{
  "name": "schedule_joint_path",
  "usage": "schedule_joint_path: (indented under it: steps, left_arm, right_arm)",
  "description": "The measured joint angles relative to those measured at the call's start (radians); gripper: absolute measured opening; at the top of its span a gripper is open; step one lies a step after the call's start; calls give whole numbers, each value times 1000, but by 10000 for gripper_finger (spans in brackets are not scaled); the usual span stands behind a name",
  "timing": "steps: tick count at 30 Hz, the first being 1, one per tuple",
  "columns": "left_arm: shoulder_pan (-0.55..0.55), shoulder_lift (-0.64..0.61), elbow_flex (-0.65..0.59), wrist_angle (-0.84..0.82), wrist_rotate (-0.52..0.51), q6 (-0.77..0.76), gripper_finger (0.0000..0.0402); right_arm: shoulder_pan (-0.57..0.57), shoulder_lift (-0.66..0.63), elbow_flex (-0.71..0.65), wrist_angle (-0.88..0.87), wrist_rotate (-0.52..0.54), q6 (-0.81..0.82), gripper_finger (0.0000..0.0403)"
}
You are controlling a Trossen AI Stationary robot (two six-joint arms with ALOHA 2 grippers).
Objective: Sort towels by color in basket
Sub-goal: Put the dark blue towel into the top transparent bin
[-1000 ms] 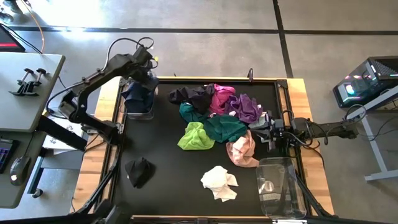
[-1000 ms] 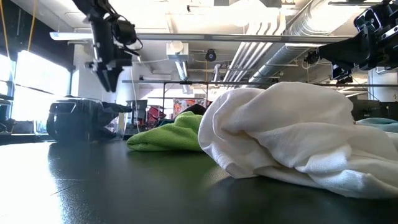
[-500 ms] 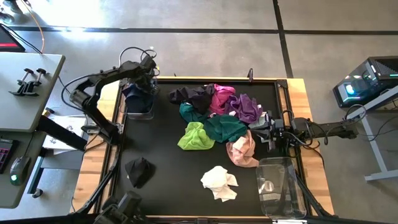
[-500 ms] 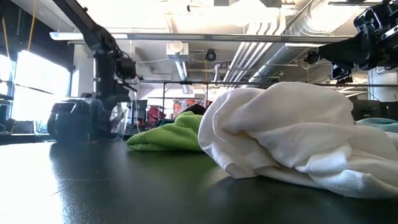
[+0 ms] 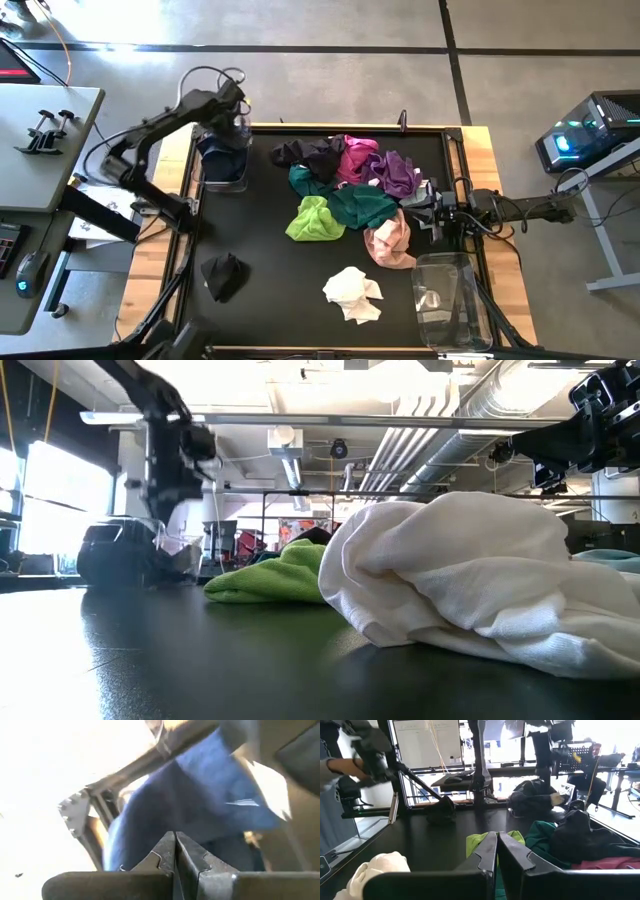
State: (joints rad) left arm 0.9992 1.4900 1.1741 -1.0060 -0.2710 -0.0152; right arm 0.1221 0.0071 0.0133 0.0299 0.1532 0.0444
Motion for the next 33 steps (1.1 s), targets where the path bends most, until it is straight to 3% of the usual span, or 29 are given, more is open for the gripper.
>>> schedule_joint_path:
  steps: [8, 12, 24, 29, 33]
  left_arm:
    - [-41, -193, -1, -213, 111, -27, 0]
    - [-40, -212, -68, -171, 101, -25, 0]
    - [-44, -16, -308, 162, 104, -68, 0]
    - [-45, 72, -322, 207, 113, -69, 0]
    - [-53, 60, -293, 186, 98, -46, 0]
  right_arm:
    - [0, 0, 0, 0, 0, 0, 9]
    - [0, 0, 0, 0, 0, 0, 9]
    - [0, 0, 0, 0, 0, 0, 9]
    - [0, 0, 0, 0, 0, 0, 9]
    - [0, 0, 0, 0, 0, 0, 9]
